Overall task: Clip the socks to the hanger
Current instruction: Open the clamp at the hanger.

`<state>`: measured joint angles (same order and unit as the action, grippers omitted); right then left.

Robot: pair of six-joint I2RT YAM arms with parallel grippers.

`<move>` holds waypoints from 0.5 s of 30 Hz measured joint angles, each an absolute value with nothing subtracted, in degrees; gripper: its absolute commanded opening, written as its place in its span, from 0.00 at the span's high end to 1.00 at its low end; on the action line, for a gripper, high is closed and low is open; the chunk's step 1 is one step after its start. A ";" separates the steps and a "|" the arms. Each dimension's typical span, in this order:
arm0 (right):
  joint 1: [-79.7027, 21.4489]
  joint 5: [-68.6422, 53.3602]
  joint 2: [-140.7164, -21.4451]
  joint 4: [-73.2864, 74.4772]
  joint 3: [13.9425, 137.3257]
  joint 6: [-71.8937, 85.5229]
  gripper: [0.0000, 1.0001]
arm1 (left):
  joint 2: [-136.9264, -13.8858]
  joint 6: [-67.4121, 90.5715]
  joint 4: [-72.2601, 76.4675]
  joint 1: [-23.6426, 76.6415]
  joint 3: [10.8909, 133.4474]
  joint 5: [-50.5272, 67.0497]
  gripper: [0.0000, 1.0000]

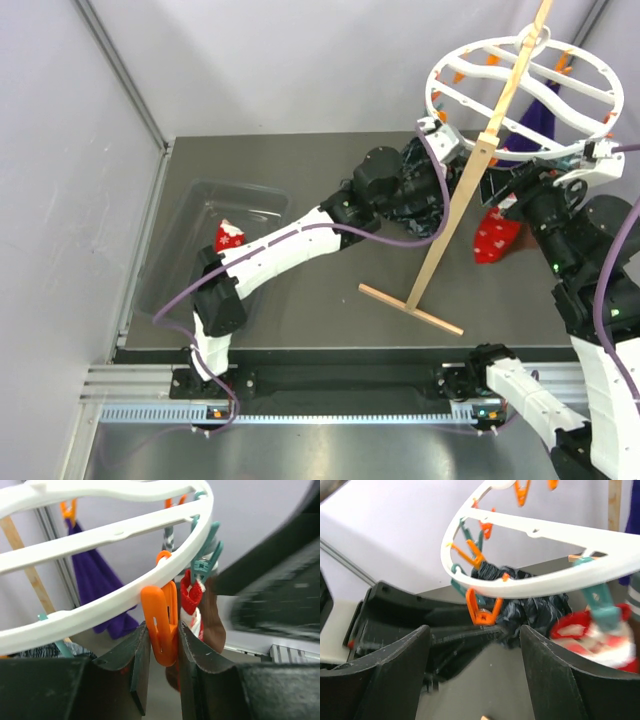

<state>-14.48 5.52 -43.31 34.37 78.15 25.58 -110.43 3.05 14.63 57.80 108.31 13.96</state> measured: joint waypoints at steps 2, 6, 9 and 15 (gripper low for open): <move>-14.48 5.45 -44.38 35.38 79.64 26.24 0.25 | -110.00 2.26 14.24 59.18 108.31 12.32 1.00; -14.46 6.28 -46.41 37.39 81.38 27.59 0.27 | -109.97 1.30 12.67 59.29 107.92 9.63 1.00; -14.46 6.39 -48.53 38.70 82.89 28.32 0.29 | -109.97 1.10 12.14 58.92 107.07 8.84 1.00; -14.39 5.45 -52.86 39.20 84.66 29.69 0.32 | -109.97 0.91 12.01 58.81 106.26 7.77 1.00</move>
